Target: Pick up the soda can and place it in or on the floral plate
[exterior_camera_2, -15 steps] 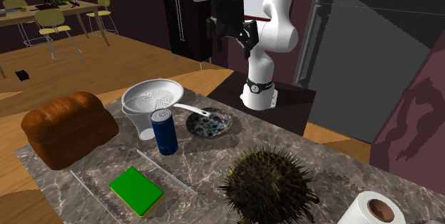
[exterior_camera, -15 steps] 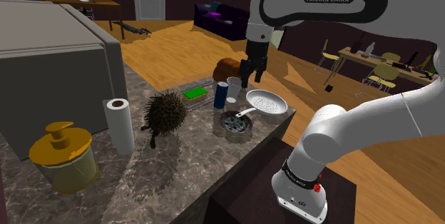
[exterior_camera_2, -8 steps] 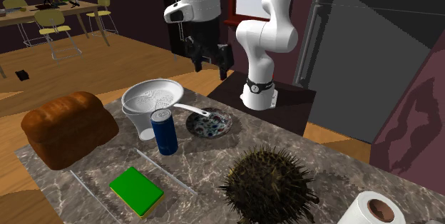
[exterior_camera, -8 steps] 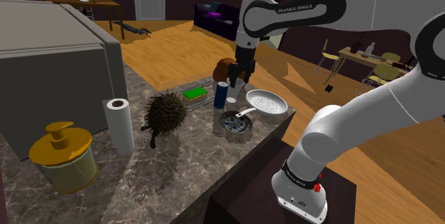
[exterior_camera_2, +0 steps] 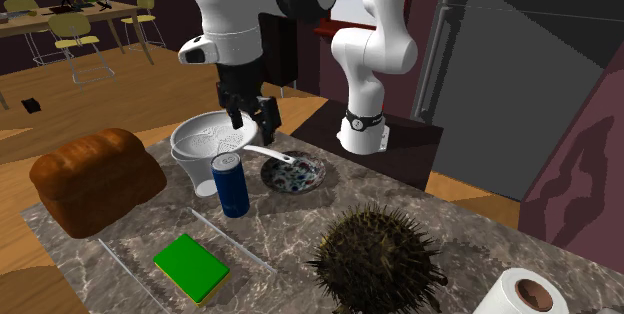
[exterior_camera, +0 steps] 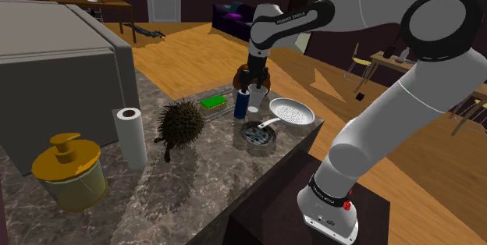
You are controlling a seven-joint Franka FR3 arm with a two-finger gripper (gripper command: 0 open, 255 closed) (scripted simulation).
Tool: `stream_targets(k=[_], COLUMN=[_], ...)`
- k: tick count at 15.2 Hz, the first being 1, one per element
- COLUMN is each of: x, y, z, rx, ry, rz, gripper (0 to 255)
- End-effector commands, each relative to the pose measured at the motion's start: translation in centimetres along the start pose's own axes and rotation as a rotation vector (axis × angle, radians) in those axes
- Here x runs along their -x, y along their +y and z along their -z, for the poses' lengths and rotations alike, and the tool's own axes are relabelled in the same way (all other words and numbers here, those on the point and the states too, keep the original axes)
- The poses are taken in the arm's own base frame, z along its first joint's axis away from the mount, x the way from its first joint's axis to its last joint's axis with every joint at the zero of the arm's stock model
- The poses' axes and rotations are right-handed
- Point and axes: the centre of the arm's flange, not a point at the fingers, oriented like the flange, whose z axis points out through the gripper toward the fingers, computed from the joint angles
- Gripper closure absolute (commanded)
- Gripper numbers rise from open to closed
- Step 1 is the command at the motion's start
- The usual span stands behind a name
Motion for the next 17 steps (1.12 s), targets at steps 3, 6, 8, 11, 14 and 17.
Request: stream_targets(k=[3,6,8,11,14,17], x=[-3.8,-4.7,-4.8,-4.8,-4.8,-4.8], y=[1.8,2.3,2.3,2.3,2.3,2.3], z=[-1.9,-3.4,-4.5,-6.0,-6.3,-6.3], rx=[0.006,0.008,0.008,0.008,0.008,0.008], ry=[0.033,0.039,0.039,0.039,0.039,0.039], rz=[-0.026,-0.031,-0.031,-0.031,-0.031,-0.031], gripper=[0,0,0,0,0,0])
